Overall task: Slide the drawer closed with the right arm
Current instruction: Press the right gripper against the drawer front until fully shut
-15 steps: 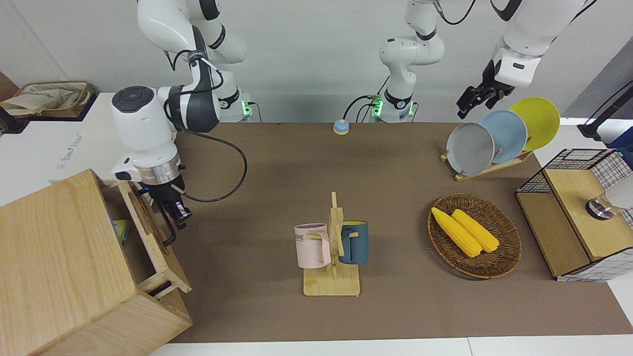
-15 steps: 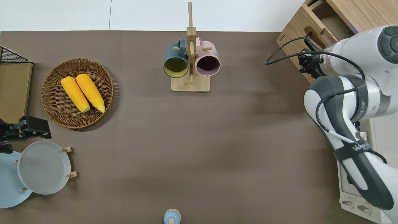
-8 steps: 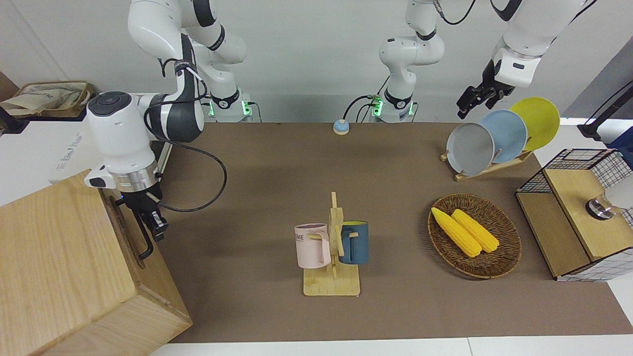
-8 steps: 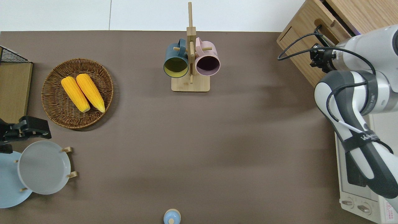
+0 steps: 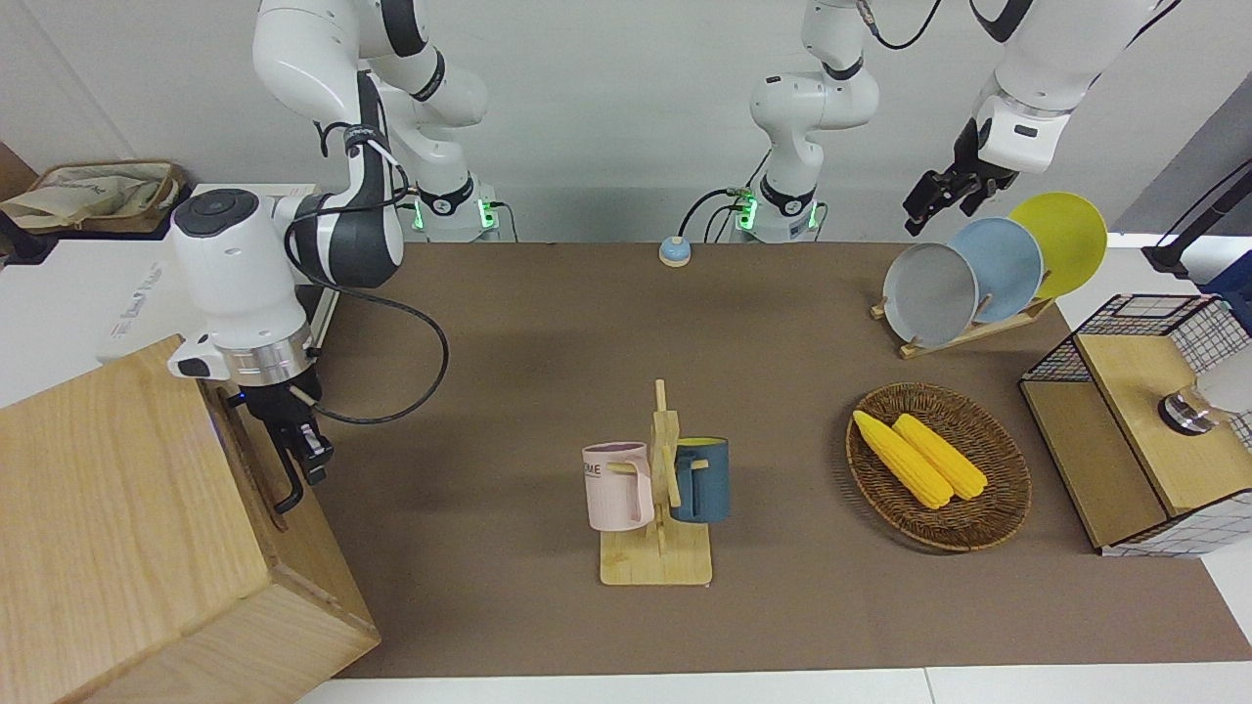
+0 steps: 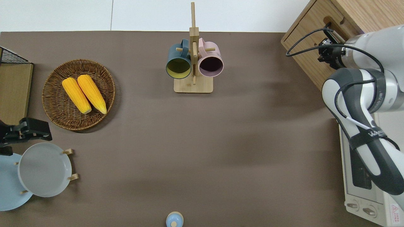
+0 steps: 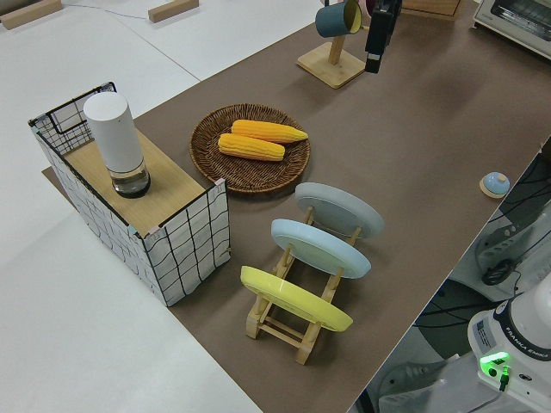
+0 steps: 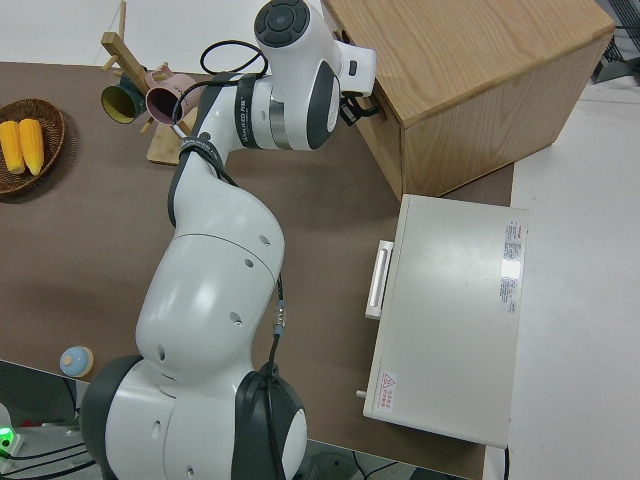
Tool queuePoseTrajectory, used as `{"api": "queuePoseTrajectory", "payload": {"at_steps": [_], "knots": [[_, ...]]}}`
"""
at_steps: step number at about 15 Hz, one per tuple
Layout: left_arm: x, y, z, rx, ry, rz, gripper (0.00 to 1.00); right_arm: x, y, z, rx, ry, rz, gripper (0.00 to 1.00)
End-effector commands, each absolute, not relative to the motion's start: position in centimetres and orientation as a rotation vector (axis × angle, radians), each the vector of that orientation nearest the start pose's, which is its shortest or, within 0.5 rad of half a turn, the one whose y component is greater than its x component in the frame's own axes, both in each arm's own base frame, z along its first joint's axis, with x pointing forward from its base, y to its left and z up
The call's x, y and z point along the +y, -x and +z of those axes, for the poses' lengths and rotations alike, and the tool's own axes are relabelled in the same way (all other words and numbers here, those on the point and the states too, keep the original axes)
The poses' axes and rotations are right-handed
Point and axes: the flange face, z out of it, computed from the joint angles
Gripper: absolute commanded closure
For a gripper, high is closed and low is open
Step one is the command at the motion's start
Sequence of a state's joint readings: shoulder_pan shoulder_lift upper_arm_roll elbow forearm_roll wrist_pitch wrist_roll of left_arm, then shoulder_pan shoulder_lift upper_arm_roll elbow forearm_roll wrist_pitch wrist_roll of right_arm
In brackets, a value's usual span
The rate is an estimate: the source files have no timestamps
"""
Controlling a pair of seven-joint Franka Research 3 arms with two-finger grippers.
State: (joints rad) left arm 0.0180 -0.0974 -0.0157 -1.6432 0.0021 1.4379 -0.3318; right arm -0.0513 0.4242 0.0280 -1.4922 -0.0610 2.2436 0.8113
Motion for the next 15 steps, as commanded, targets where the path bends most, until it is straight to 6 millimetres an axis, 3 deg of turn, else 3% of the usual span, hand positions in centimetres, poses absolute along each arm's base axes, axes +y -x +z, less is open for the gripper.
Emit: {"api": "queuePoseTrajectory", "payload": {"at_steps": [1, 9, 11, 12, 13, 15], "knots": [[0.1, -50.6, 63.6, -0.505, 3.081, 0.156, 0.01, -4.0, -72.0, 47.4, 1.136, 2.785, -0.561, 1.0], [0.1, -50.6, 63.6, -0.505, 3.081, 0.156, 0.01, 2.0, -67.8, 49.0, 1.068, 2.849, -0.417, 1.0], [0.1, -50.6, 63.6, -0.505, 3.081, 0.156, 0.01, 3.3, -67.0, 49.4, 1.039, 2.882, -0.384, 0.445], [0.1, -50.6, 63.6, -0.505, 3.081, 0.156, 0.01, 3.9, -66.7, 49.5, 1.023, 2.896, -0.377, 0.2], [0.1, -50.6, 63.6, -0.505, 3.081, 0.156, 0.01, 4.2, -66.4, 49.5, 1.005, 2.913, -0.363, 0.017], [0.1, -50.6, 63.6, -0.505, 3.081, 0.156, 0.01, 5.4, -65.5, 49.9, 0.947, 2.95, -0.332, 0.015]]}}
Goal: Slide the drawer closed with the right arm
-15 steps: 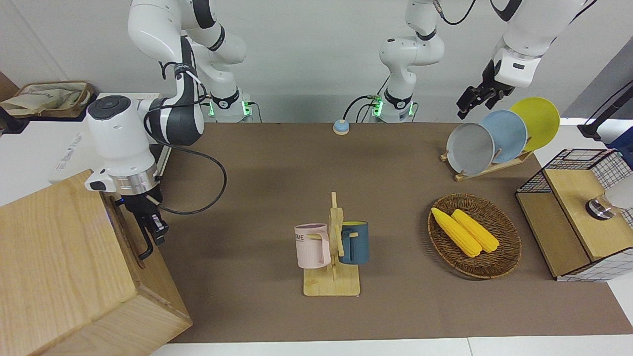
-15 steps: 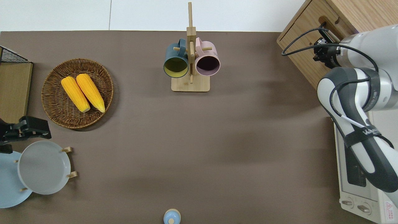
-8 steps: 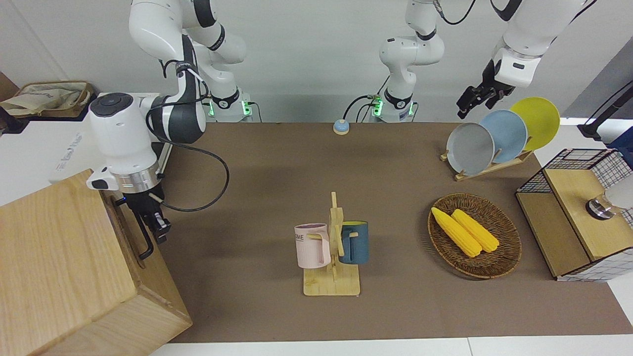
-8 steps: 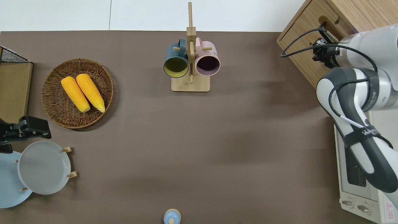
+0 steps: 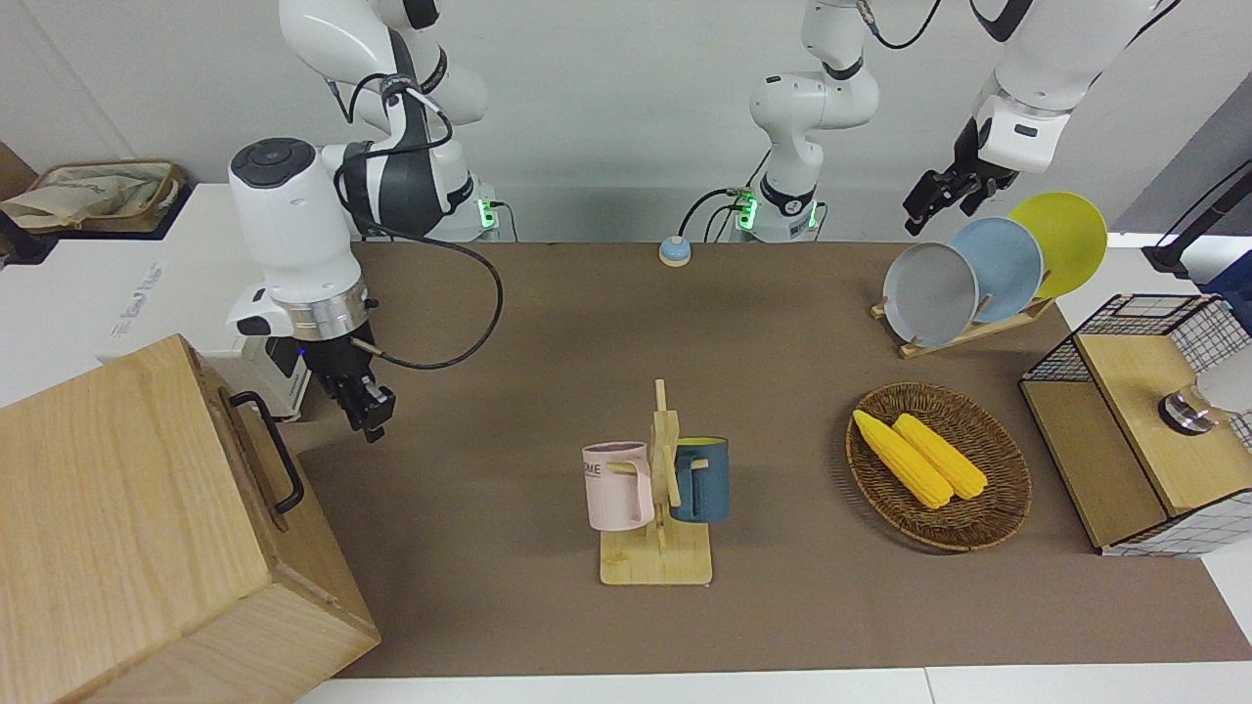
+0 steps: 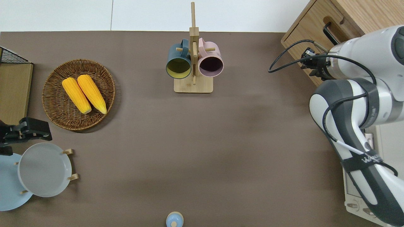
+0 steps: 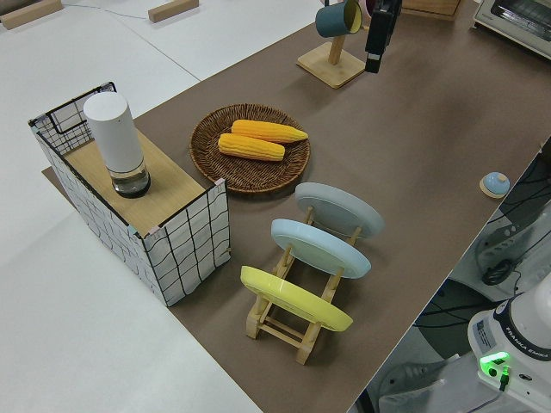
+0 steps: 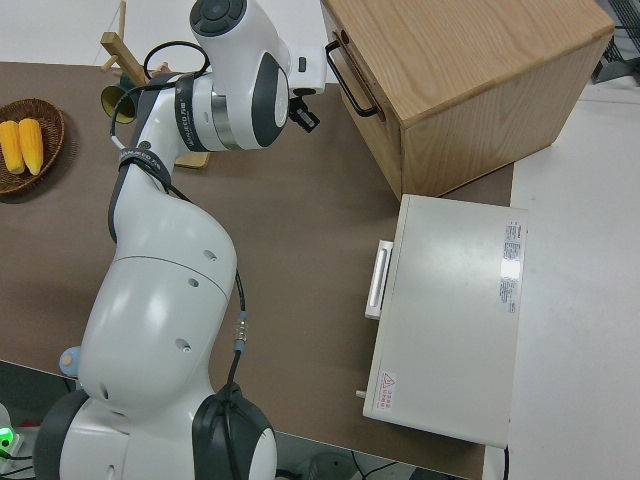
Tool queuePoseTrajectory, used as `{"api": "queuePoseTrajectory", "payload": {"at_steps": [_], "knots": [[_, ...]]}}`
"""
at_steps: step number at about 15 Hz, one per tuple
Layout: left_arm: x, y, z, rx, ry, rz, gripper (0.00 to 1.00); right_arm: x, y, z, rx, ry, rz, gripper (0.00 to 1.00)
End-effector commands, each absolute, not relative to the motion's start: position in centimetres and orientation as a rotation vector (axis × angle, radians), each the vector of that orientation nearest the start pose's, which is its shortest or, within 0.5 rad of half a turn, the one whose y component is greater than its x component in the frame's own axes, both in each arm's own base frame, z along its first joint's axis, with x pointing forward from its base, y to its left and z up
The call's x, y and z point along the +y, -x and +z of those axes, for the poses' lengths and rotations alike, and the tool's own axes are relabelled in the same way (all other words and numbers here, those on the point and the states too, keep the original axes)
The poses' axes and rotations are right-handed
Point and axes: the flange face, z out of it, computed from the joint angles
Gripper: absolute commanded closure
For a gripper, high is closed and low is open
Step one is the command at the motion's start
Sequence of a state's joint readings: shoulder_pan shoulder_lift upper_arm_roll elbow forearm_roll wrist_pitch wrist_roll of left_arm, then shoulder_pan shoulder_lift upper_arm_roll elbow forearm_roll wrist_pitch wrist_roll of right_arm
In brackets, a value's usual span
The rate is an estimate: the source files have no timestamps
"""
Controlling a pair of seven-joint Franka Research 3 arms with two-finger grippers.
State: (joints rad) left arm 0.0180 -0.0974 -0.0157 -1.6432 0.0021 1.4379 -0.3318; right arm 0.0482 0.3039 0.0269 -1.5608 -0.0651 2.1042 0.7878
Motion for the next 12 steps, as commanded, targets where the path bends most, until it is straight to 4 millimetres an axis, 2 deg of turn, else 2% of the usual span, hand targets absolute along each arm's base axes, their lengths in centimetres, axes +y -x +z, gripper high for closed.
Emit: {"api": "queuePoseTrajectory", "payload": {"at_steps": [1, 5, 8, 12], "knots": [[0.1, -50.6, 63.6, -0.505, 3.081, 0.156, 0.01, 5.8, -65.1, 50.0, 0.894, 2.984, -0.309, 0.015], [0.1, -50.6, 63.6, -0.505, 3.081, 0.156, 0.01, 7.6, -62.9, 51.4, 0.691, 3.088, -0.192, 0.015], [0.1, -50.6, 63.6, -0.505, 3.081, 0.156, 0.01, 9.4, -60.7, 52.8, 0.461, 3.167, -0.084, 0.015], [0.1, -50.6, 63.6, -0.505, 3.081, 0.156, 0.01, 9.4, -57.8, 54.5, 0.274, 3.205, 0.068, 0.015]]}}
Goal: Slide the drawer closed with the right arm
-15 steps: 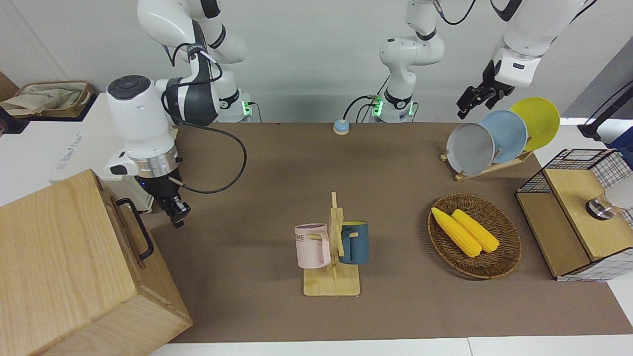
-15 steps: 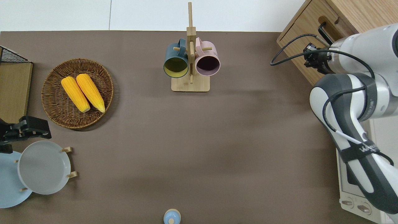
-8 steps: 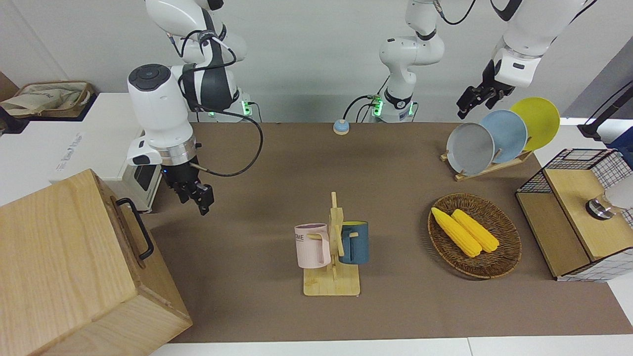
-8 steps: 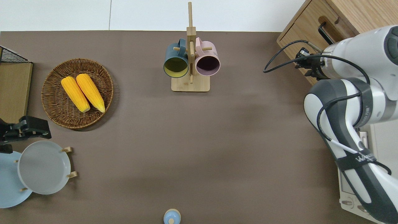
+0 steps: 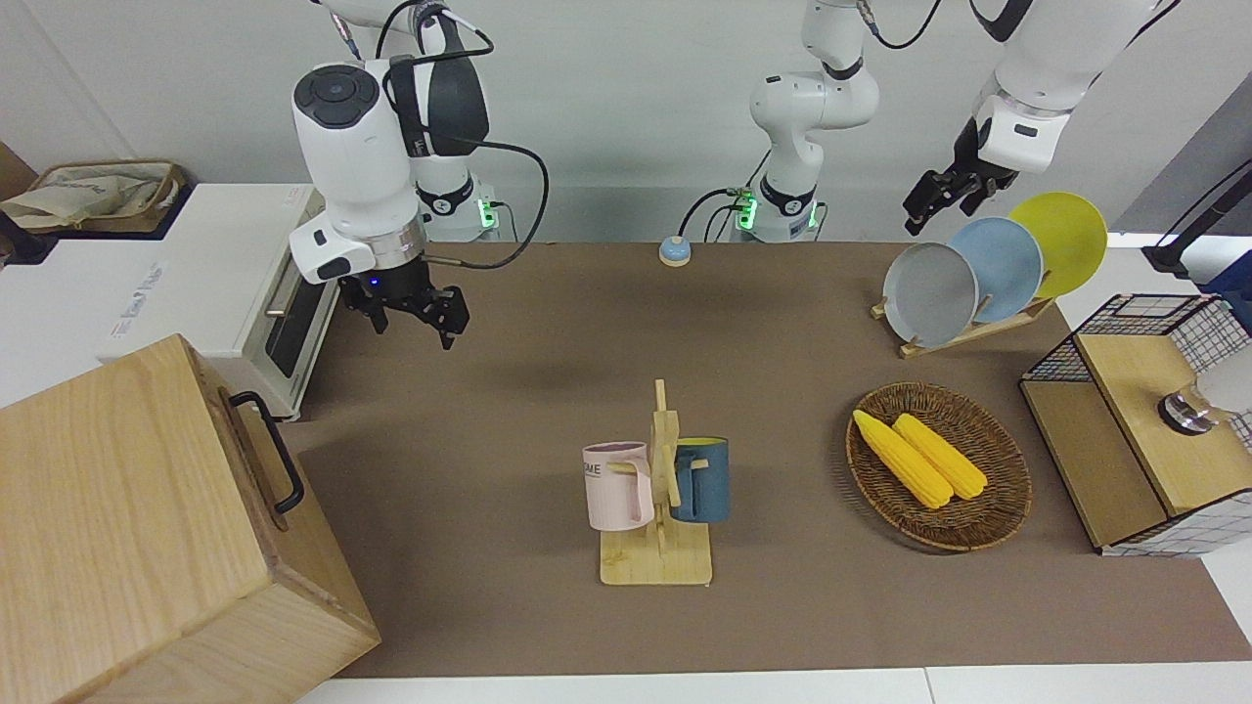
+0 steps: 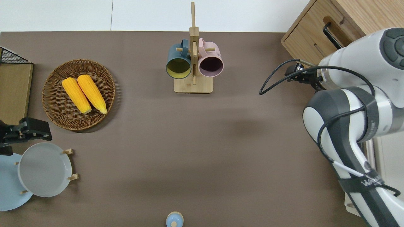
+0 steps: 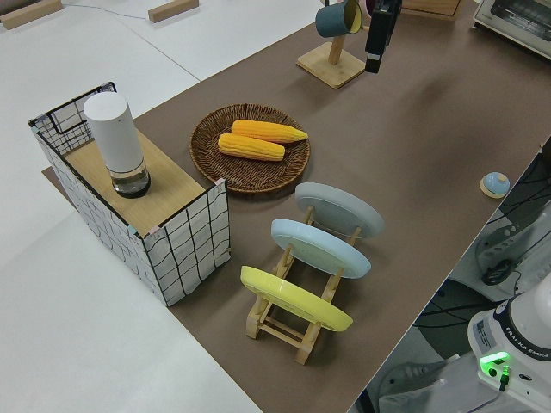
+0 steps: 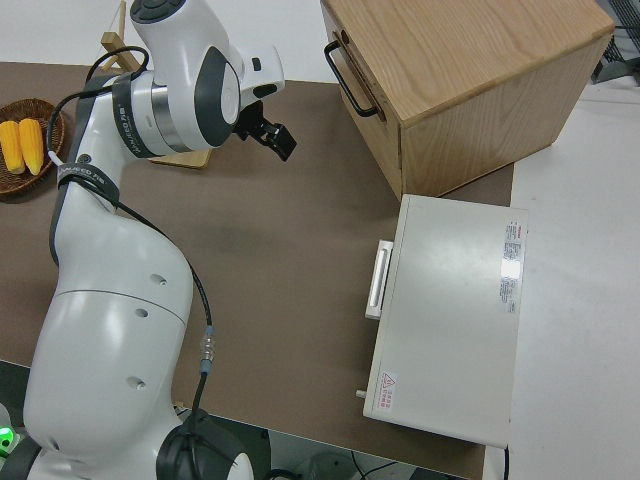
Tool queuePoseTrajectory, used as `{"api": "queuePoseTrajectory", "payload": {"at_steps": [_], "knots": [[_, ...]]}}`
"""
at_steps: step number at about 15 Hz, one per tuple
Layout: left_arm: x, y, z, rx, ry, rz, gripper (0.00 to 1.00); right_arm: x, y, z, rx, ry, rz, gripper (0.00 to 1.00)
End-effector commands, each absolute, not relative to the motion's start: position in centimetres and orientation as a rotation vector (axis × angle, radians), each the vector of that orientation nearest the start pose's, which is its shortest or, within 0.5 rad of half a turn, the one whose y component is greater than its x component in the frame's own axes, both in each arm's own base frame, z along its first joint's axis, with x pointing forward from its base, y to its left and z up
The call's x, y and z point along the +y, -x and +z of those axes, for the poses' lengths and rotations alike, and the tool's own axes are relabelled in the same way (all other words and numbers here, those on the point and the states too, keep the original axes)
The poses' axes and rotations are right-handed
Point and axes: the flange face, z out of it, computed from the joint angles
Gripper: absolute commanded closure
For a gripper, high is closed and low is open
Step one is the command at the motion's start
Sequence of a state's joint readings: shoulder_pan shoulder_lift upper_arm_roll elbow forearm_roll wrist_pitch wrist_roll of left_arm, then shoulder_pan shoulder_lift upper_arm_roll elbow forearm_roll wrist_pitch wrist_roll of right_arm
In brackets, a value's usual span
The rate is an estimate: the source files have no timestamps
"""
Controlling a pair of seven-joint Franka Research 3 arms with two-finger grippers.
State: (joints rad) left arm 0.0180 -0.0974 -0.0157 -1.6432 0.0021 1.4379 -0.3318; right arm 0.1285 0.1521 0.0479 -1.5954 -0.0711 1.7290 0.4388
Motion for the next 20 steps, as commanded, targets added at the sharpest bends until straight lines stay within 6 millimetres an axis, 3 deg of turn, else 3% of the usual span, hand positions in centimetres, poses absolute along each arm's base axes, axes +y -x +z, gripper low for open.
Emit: {"api": "queuePoseTrajectory", "payload": {"at_steps": [1, 4, 6, 9, 13, 20], "knots": [[0.1, -50.6, 63.6, -0.505, 3.081, 0.156, 0.01, 9.3, -57.2, 54.7, 0.229, 3.212, 0.096, 0.015], [0.1, -50.6, 63.6, -0.505, 3.081, 0.156, 0.01, 6.2, -55.6, 57.8, 0.153, 3.211, 0.08, 0.015], [0.1, -50.6, 63.6, -0.505, 3.081, 0.156, 0.01, 5.5, -55.1, 58.5, 0.165, 3.209, 0.053, 0.015], [0.1, -50.6, 63.6, -0.505, 3.081, 0.156, 0.01, 2.9, -54.3, 60.0, 0.137, 3.204, 0.018, 0.015], [0.1, -50.6, 63.6, -0.505, 3.081, 0.156, 0.01, 1.5, -53.4, 60.7, 0.165, 3.155, 0.015, 0.015], [0.1, -50.6, 63.6, -0.505, 3.081, 0.156, 0.01, 1.8, -53.6, 61.0, 0.156, 3.155, -0.005, 0.015]]}}
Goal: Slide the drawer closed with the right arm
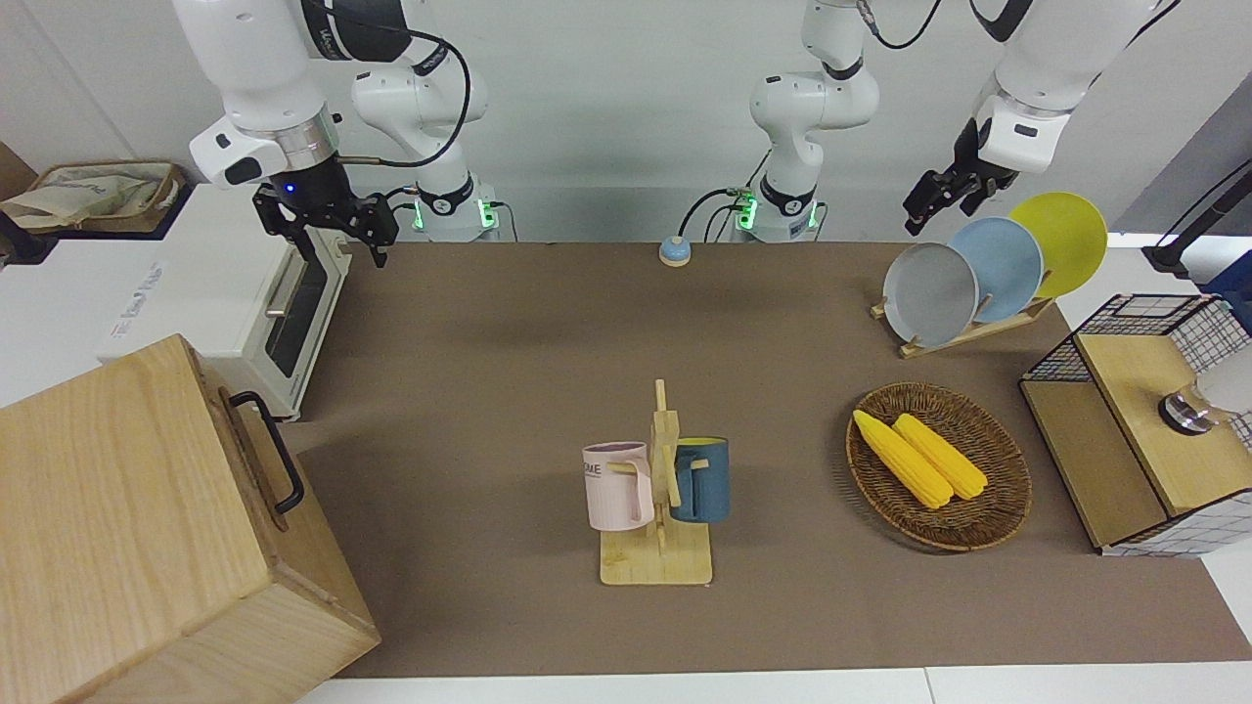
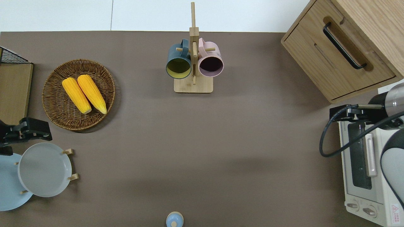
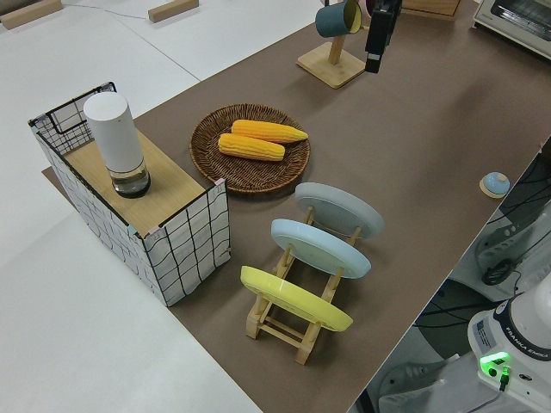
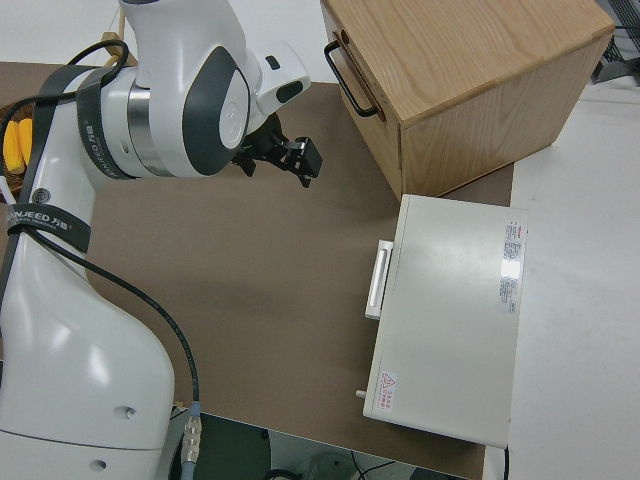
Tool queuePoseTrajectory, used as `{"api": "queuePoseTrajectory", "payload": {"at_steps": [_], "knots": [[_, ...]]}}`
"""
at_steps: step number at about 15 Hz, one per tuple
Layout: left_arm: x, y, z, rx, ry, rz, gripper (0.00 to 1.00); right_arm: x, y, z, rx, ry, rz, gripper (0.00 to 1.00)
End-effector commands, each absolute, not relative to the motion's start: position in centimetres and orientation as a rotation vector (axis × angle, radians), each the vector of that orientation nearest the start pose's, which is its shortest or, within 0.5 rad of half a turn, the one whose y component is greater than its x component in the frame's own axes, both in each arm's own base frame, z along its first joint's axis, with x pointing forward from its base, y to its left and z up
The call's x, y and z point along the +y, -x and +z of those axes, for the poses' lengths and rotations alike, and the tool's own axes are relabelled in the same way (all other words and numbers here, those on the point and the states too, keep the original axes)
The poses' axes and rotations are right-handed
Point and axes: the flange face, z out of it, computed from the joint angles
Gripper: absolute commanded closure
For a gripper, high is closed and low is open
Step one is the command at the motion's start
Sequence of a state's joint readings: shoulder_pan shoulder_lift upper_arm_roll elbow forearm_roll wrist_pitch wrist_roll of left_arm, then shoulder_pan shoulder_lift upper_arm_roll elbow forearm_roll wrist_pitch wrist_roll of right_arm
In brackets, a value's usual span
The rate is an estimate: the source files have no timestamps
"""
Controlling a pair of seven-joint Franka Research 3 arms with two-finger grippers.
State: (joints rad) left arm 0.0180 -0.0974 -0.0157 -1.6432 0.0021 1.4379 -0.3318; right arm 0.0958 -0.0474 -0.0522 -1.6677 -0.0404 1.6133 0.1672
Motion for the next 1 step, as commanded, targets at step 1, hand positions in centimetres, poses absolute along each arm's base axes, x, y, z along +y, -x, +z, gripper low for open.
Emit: {"api": "queuePoseTrajectory", "payload": {"at_steps": [1], "knots": [[0.11, -50.64, 63.6, -0.505, 3.081, 0.156, 0.01, 1.82, -53.53, 60.98, 0.156, 3.156, 0.0, 0.015]]}}
